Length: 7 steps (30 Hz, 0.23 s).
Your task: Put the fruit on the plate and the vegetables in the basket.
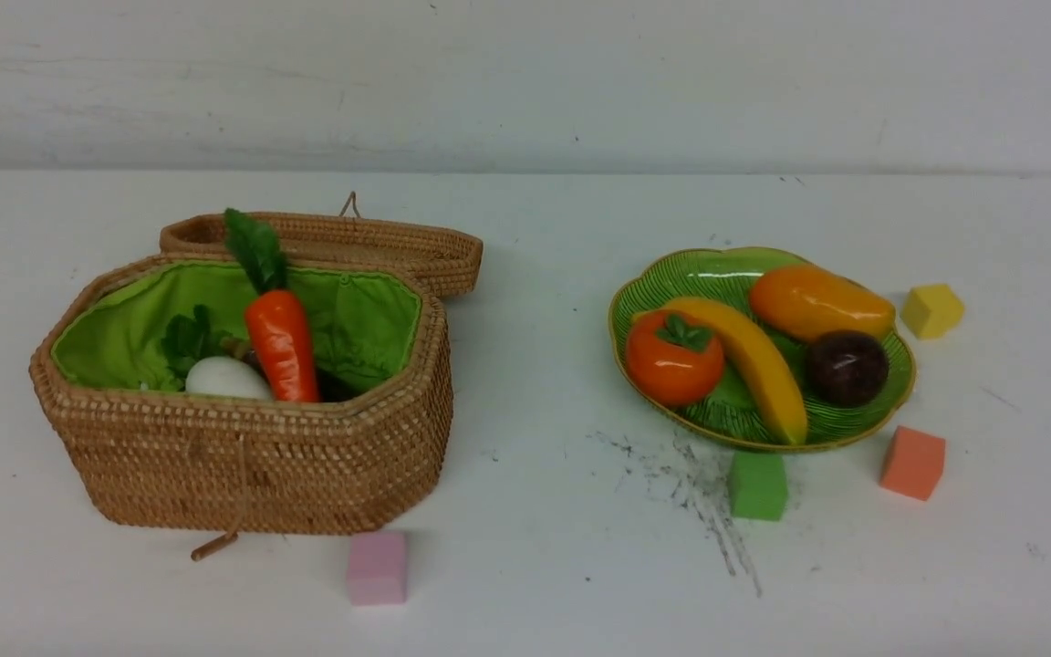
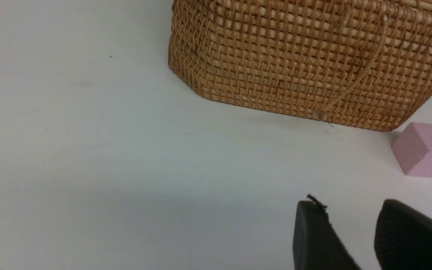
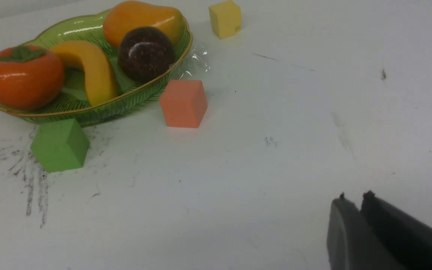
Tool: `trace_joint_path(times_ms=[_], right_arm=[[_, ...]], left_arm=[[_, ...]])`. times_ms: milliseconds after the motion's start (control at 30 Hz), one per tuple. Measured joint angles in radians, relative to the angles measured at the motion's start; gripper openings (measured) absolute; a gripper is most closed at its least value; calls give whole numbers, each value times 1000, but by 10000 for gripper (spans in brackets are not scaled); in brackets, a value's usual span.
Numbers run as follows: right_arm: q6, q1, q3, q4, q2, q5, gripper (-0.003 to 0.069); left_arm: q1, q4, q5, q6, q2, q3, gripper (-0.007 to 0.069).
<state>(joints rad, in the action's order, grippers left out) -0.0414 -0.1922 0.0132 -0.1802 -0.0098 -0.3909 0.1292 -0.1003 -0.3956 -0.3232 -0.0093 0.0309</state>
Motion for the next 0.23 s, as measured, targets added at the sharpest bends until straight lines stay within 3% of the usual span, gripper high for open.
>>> trace_joint_path(times_ms=[233], right_arm=[[0, 0, 0, 0, 0, 0, 81]], left_arm=[[0, 0, 0, 0, 0, 0, 239]])
